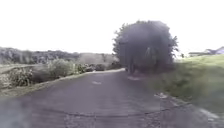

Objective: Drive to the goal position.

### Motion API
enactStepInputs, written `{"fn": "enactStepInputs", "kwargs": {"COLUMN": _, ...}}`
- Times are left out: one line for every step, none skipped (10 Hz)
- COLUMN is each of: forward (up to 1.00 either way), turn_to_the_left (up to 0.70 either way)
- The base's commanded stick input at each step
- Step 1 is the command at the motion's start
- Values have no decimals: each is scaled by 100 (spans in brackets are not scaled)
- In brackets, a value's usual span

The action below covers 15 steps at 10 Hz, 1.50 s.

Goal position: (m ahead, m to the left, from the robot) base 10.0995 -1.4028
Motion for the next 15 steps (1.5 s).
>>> {"fn": "enactStepInputs", "kwargs": {"forward": 100, "turn_to_the_left": 27}}
{"fn": "enactStepInputs", "kwargs": {"forward": 100, "turn_to_the_left": 27}}
{"fn": "enactStepInputs", "kwargs": {"forward": 100, "turn_to_the_left": 23}}
{"fn": "enactStepInputs", "kwargs": {"forward": 100, "turn_to_the_left": 7}}
{"fn": "enactStepInputs", "kwargs": {"forward": 100, "turn_to_the_left": 0}}
{"fn": "enactStepInputs", "kwargs": {"forward": 100, "turn_to_the_left": 0}}
{"fn": "enactStepInputs", "kwargs": {"forward": 100, "turn_to_the_left": 0}}
{"fn": "enactStepInputs", "kwargs": {"forward": 100, "turn_to_the_left": 0}}
{"fn": "enactStepInputs", "kwargs": {"forward": 100, "turn_to_the_left": 0}}
{"fn": "enactStepInputs", "kwargs": {"forward": 100, "turn_to_the_left": 0}}
{"fn": "enactStepInputs", "kwargs": {"forward": 100, "turn_to_the_left": 0}}
{"fn": "enactStepInputs", "kwargs": {"forward": 100, "turn_to_the_left": 0}}
{"fn": "enactStepInputs", "kwargs": {"forward": 100, "turn_to_the_left": 0}}
{"fn": "enactStepInputs", "kwargs": {"forward": 100, "turn_to_the_left": 0}}
{"fn": "enactStepInputs", "kwargs": {"forward": 100, "turn_to_the_left": 0}}
